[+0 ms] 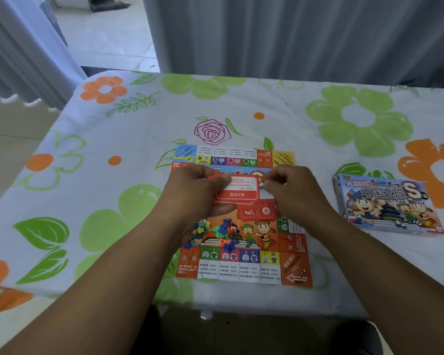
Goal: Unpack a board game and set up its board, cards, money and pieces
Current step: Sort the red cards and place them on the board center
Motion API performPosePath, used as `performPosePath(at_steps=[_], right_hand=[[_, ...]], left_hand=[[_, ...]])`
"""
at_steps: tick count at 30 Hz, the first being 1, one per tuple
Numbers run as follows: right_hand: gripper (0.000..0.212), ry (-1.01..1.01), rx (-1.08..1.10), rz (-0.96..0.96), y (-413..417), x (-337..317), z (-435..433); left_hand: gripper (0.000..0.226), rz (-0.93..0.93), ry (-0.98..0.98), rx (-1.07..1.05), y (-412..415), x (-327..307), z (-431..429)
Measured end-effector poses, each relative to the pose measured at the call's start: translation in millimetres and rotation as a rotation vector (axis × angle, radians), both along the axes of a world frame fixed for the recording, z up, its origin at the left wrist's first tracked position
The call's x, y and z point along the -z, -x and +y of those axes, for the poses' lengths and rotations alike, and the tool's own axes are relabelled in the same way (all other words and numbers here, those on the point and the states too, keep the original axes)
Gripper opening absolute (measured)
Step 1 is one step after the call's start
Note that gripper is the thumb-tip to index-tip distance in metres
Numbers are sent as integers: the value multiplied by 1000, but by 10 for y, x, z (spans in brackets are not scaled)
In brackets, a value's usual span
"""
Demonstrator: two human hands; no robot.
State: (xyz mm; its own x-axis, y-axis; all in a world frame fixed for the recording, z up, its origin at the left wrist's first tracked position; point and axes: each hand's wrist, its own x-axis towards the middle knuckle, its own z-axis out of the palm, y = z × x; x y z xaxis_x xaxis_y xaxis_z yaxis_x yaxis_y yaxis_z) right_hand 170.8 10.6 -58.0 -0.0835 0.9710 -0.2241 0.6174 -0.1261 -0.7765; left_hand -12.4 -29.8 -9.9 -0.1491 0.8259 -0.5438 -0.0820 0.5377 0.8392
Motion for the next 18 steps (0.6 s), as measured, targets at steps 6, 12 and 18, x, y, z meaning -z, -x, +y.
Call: performPosePath(at_steps=[6, 12, 18], right_hand=[[16, 155, -37, 465, 51, -336, -138], [5, 41, 43, 404, -48, -340, -119], [7, 25, 98, 419, -143, -391, -128]], left_hand=[[19, -12, -11, 3, -64, 12, -13], [16, -180, 6, 19, -88, -12, -22], [15, -196, 31, 16, -66, -33, -36]])
